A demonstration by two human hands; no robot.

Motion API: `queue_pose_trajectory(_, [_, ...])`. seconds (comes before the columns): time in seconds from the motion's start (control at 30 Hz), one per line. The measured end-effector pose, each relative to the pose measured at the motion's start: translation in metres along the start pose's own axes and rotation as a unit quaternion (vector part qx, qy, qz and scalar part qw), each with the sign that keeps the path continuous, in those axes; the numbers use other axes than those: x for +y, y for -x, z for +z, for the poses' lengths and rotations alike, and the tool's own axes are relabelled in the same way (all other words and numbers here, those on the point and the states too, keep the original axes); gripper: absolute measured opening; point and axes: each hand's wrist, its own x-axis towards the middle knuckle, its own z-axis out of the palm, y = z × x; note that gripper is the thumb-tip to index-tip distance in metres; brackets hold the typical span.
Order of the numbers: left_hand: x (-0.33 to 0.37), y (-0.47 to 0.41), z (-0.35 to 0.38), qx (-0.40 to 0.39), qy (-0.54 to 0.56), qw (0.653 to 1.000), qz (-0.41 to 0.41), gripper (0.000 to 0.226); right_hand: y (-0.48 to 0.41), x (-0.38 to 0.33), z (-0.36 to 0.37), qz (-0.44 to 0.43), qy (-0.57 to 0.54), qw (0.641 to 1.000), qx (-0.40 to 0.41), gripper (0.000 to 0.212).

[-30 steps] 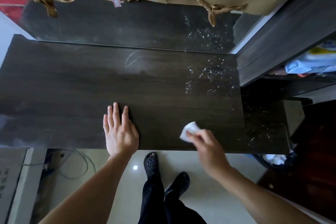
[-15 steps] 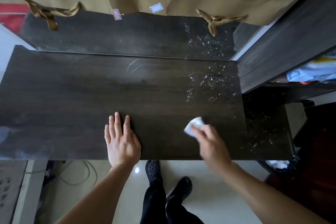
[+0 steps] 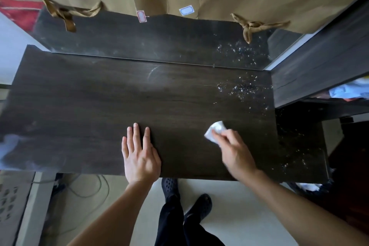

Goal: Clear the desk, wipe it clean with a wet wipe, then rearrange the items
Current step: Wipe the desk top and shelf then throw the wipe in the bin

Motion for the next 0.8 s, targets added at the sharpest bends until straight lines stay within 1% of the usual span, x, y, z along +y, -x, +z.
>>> queue_pose_trajectory(0.1, [-0.001, -0.001, 0.001, 0.001, -0.004, 1.0, 0.001, 0.054, -0.044, 0.034, -0.011, 0.122, 0.034, 0.992, 0.031, 0.055])
queue_pose_trajectory(0.17, [-0.001, 0.0, 0.002, 0.001, -0.005, 1.0, 0.002, 0.053, -0.081, 0.031, -0.01, 0.185, 0.047, 0.981, 0.043, 0.054])
queue_pose_trajectory(0.2, [-0.001, 0.0, 0.002, 0.0, -0.006, 1.0, 0.002, 0.053, -0.096, 0.023, -0.007, 0.202, 0.05, 0.977, 0.046, 0.053])
queue_pose_trajectory(0.23, [-0.001, 0.0, 0.002, -0.001, -0.006, 1.0, 0.001, 0.054, -0.107, 0.012, -0.002, 0.201, 0.047, 0.977, 0.047, 0.053])
queue_pose_trajectory(0.27, [0.0, 0.0, 0.001, -0.004, -0.006, 1.0, -0.001, 0.054, -0.111, -0.002, 0.003, 0.181, 0.038, 0.982, 0.044, 0.054])
queue_pose_trajectory(0.33, [0.001, -0.002, 0.0, -0.009, -0.006, 1.0, -0.004, 0.054, -0.098, -0.031, 0.012, 0.107, -0.001, 0.994, 0.021, 0.055])
queue_pose_trajectory(0.4, [0.002, -0.001, -0.001, -0.013, -0.005, 1.0, -0.006, 0.054, -0.065, -0.049, 0.016, 0.043, -0.033, 0.998, -0.015, 0.054])
queue_pose_trajectory(0.47, [0.004, -0.003, -0.002, -0.015, -0.012, 1.0, -0.01, 0.051, -0.029, -0.051, 0.011, 0.016, -0.044, 0.998, -0.043, 0.054])
queue_pose_trajectory(0.53, [0.007, -0.011, -0.004, -0.02, -0.014, 1.0, -0.01, 0.048, -0.003, -0.037, 0.0, 0.015, -0.033, 0.998, -0.048, 0.053])
queue_pose_trajectory(0.57, [0.009, -0.019, -0.004, -0.024, -0.008, 1.0, -0.013, 0.048, 0.001, -0.025, -0.007, 0.029, -0.022, 0.999, -0.039, 0.051])
queue_pose_trajectory(0.63, [0.015, -0.037, -0.003, -0.032, 0.005, 0.999, -0.019, 0.05, -0.01, 0.003, -0.017, 0.09, 0.007, 0.996, -0.006, 0.049])
queue_pose_trajectory(0.73, [0.019, -0.047, 0.004, -0.041, -0.003, 0.999, -0.015, 0.055, -0.063, 0.036, -0.018, 0.198, 0.054, 0.978, 0.041, 0.041])
queue_pose_trajectory(0.8, [0.019, -0.048, 0.008, -0.038, -0.014, 0.999, -0.016, 0.056, -0.11, 0.041, -0.015, 0.258, 0.06, 0.962, 0.061, 0.038])
